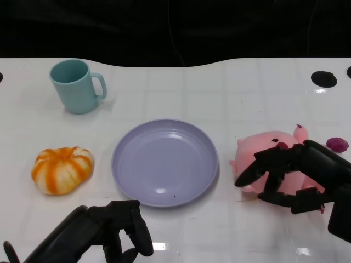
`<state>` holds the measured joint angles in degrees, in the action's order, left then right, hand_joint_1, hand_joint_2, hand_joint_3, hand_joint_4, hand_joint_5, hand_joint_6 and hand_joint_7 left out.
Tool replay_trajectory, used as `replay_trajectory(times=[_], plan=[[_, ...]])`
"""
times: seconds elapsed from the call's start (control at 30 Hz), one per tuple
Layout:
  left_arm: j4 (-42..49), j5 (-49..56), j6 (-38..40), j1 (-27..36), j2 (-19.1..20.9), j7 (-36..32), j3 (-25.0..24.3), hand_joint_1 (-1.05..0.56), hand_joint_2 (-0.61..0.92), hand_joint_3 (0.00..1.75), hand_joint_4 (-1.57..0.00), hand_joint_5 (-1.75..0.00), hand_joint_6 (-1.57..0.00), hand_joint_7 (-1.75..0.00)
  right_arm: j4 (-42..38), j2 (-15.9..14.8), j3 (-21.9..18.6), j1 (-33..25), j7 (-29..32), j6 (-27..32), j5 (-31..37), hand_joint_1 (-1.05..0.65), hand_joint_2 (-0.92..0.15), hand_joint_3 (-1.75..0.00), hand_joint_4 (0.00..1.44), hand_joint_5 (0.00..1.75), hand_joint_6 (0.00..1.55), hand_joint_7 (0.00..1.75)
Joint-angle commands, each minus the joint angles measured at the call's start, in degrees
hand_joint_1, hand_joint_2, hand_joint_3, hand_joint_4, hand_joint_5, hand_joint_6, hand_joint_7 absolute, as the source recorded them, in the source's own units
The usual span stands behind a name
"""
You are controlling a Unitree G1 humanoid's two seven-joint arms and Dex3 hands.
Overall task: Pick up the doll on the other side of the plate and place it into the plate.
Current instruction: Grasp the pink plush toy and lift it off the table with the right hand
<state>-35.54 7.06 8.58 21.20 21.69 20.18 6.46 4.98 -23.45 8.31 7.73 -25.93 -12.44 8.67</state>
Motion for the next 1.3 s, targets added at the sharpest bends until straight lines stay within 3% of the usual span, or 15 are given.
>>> replay_trajectory(times=[0.03, 0.23, 0.4, 0.57, 0.9, 1.3], plan=[[0.4, 0.0, -0.3, -0.3, 0.7, 0.4, -0.6, -0.17, 0.55, 1.16, -0.69, -1.75, -0.65, -1.44, 0.6, 0.4, -1.1, -0.7, 1.3, -0.5, -0.6, -0.25, -0.85, -0.19, 0.58, 0.69, 0.71, 0.20], [1.1, 0.1, -0.9, -0.4, 0.8, 0.4, -0.6, -0.17, 0.55, 1.16, -0.69, -1.75, -0.65, -1.44, 1.6, 0.4, -1.9, -0.5, 3.6, -2.1, 1.4, -0.46, -0.92, -0.11, 0.24, 0.51, 0.44, 0.02], [1.3, 0.2, -1.3, -0.4, 0.9, 0.3, -0.6, -0.17, 0.54, 1.16, -0.70, -1.75, -0.65, -1.44, 2.1, -0.8, -2.6, 0.2, 5.4, -4.6, 4.0, -0.51, -0.92, -0.11, 0.02, 0.51, 0.29, 0.01], [1.4, 0.5, -1.3, -0.2, 1.1, 0.4, -0.5, -0.17, 0.55, 1.16, -0.69, -1.75, -0.65, -1.43, 4.0, -2.0, -3.4, 0.8, 6.8, -3.6, 8.1, -0.59, -0.92, -0.09, 0.00, 0.31, 0.20, 0.00], [1.1, 0.7, -0.9, -0.3, 0.9, 0.4, -0.1, -0.16, 0.55, 1.16, -0.68, -1.75, -0.65, -1.44, 8.0, -4.9, -3.9, 2.6, 4.9, 3.9, 13.8, -0.68, -0.90, -0.03, 0.00, 0.17, 0.14, 0.00], [0.2, 0.9, 0.1, -0.1, 0.8, 0.5, 0.1, -0.16, 0.56, 1.15, -0.69, -1.75, -0.64, -1.44, 11.3, -7.4, -0.9, 7.0, -6.1, 21.2, 17.3, -0.65, -0.79, 0.00, 0.00, 0.06, 0.09, 0.00]])
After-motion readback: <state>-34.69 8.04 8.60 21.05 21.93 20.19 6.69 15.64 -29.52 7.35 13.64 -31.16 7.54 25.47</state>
